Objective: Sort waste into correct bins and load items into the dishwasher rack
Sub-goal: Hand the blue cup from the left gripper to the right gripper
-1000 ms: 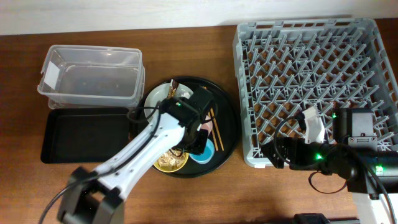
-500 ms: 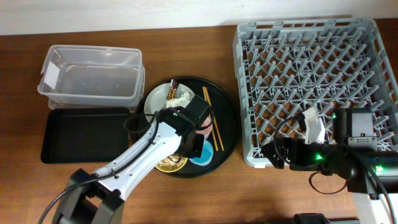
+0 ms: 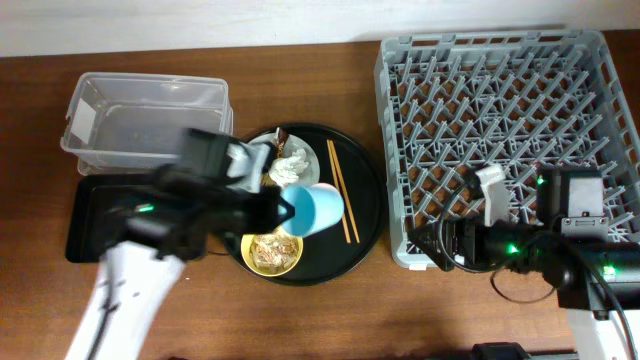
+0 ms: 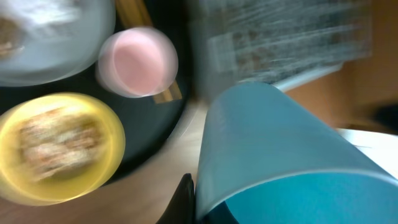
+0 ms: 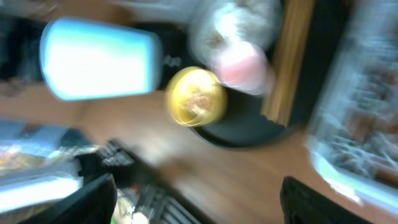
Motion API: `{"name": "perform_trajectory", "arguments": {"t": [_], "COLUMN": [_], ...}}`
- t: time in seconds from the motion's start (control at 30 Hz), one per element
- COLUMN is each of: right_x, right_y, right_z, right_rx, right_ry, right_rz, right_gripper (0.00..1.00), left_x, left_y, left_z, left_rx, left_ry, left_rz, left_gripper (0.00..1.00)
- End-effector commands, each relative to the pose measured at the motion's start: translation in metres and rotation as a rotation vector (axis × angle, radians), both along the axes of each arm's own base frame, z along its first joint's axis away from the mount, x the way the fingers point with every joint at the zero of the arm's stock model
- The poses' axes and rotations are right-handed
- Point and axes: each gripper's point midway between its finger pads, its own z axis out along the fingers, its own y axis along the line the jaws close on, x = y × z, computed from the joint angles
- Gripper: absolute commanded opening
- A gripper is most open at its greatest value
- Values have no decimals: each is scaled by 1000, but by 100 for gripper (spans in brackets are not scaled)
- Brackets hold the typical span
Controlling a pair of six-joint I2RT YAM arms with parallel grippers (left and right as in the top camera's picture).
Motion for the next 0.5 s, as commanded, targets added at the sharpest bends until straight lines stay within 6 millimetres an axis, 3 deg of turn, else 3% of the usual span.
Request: {"name": "perform_trajectory", "arguments": {"t": [0.0,0.03,0.13,0.33,0.4,0.47], "right_x": [-31,-40,-31,-12,-1,1], "right_y": [55,73,117,137,151,152], "right_z": [66,75,98,112,95,93], "right_rx": [289,303,261,296,285,274], "right_ry": [-239,-274,-440,-506,-452,-472], "right_rz": [374,459,469,442,461,471], "right_gripper": [82,81,84,85,86,93], "left_x": [-31,-42,-52,-64,-70,-75], "left_y": [-11,-16,-17,-23,-28,-28], "left_z": [82,100,114,121,122,126], "left_rx": [-491,-600,-686,-726,-732,-740], "left_ry": [-21,-11,10,37,44,35], "left_rz": [-207,-273,-322,-373,-401,-414], "left_gripper": [0,0,0,0,0,0]}}
